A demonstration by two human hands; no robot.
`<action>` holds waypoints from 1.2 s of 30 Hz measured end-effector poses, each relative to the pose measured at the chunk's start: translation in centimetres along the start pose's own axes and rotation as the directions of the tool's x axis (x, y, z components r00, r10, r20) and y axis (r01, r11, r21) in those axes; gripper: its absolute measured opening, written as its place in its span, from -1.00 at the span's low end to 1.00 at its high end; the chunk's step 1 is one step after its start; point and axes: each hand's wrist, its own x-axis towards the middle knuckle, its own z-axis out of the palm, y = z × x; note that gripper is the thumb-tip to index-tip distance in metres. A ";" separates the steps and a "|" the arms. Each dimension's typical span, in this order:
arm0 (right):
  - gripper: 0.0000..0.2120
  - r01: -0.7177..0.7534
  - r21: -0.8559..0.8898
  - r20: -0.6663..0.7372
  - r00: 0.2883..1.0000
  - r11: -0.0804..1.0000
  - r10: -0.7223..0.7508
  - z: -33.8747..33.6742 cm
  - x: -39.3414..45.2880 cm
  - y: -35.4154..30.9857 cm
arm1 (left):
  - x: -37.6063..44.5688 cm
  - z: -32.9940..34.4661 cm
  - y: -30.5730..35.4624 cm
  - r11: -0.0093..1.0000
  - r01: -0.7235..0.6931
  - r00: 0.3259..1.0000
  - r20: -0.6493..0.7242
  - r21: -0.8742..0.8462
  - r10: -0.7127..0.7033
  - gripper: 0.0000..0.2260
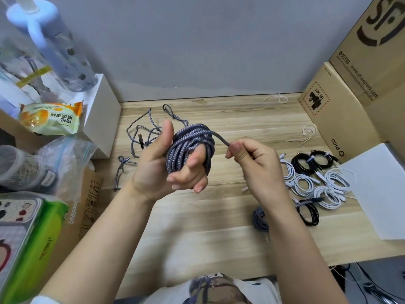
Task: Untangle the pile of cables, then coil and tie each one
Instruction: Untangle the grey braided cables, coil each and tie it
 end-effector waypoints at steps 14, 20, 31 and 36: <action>-0.81 -0.030 -0.409 0.280 0.947 0.912 0.156 1.7 -1.4 -1.1 | 2.4 1.0 0.4 0.931 -0.223 0.695 -0.622 0.291 0.361 -0.59; -0.67 0.079 -0.621 0.337 0.925 0.779 0.176 2.0 -1.8 -2.2 | 2.6 0.7 -0.5 0.854 0.008 0.621 -0.671 0.521 0.404 -0.65; -0.84 0.087 -0.165 0.170 0.984 0.982 -0.059 0.5 -1.3 -2.6 | -0.3 0.2 -1.8 0.635 0.438 0.818 -0.575 0.636 0.012 -0.32; -0.82 -0.094 0.127 0.015 0.996 0.987 0.093 0.1 -0.6 -1.3 | -0.7 0.3 -1.5 0.939 0.178 0.931 -0.360 0.296 -0.063 -0.50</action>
